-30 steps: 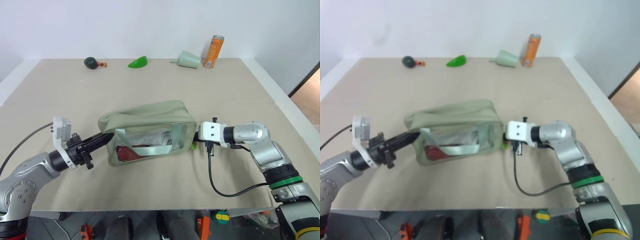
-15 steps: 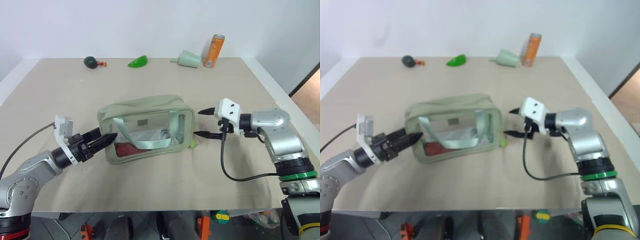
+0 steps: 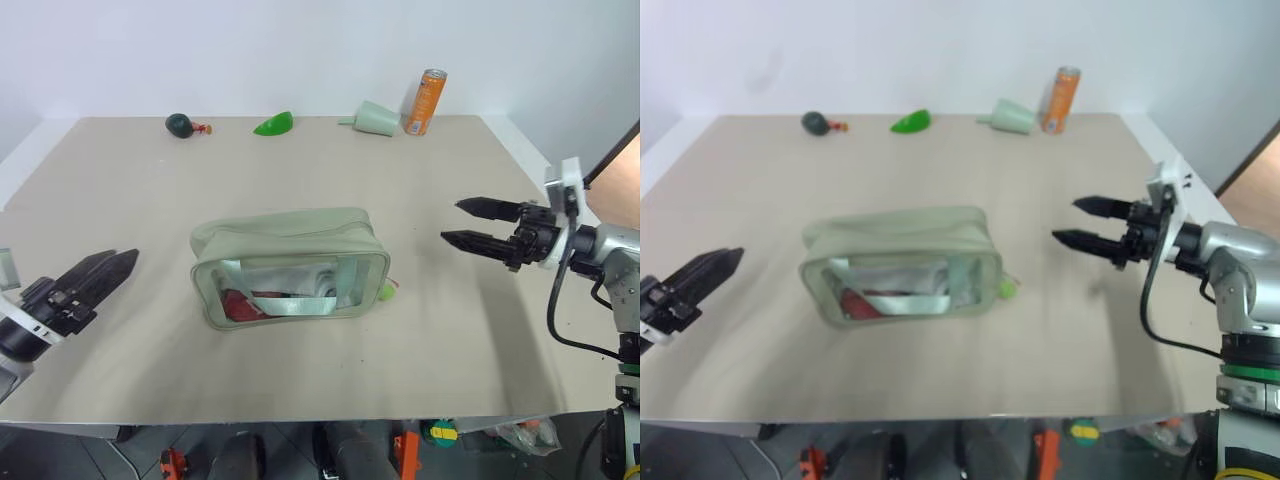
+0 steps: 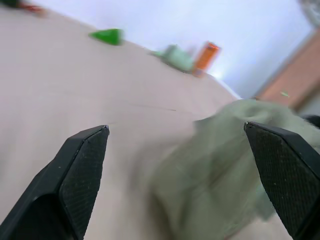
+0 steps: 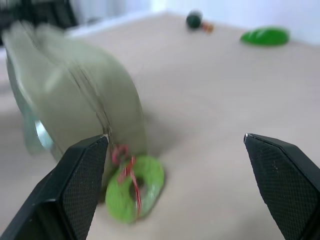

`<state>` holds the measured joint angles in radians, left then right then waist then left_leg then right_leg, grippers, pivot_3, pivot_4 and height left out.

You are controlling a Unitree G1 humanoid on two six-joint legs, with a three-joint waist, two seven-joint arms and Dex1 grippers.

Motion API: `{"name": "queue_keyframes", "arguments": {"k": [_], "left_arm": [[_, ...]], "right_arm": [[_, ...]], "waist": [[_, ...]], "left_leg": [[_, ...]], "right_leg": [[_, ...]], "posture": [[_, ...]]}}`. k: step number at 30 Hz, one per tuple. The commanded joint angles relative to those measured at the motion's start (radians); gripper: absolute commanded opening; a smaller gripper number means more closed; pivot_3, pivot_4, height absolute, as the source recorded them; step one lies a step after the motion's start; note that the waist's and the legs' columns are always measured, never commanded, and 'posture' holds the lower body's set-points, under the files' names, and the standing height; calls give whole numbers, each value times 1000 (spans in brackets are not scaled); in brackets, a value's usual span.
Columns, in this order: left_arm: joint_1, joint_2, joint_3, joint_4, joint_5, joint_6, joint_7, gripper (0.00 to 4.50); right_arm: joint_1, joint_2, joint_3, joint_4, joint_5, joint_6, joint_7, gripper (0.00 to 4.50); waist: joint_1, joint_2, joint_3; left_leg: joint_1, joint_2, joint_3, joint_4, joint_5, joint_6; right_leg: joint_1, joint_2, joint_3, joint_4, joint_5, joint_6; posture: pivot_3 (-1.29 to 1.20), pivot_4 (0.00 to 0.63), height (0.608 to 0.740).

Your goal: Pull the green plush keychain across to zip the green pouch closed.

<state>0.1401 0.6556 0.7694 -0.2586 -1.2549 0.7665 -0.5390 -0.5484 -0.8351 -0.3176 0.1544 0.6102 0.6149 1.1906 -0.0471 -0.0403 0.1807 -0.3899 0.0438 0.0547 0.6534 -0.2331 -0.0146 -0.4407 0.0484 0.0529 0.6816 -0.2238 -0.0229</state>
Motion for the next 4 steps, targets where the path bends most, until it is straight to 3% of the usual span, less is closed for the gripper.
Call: {"name": "queue_keyframes", "arguments": {"k": [1,4], "left_arm": [[19,-22,58,40,11,-33,38,4485],[28,-14,34,47,19,-15,46,4485]], "right_arm": [[46,46,-81,-7,65,31,-79,4500],[84,75,-67,-51,63,28,-113,4500]], "waist": [[0,-1,0],[0,-1,-1]], "left_leg": [[0,0,0,0,0,0],[-2,0,-1,0,0,0]], "right_leg": [[0,0,0,0,0,0],[-1,0,0,0,0,0]], "posture": [[0,150,740],[0,150,740]]}}
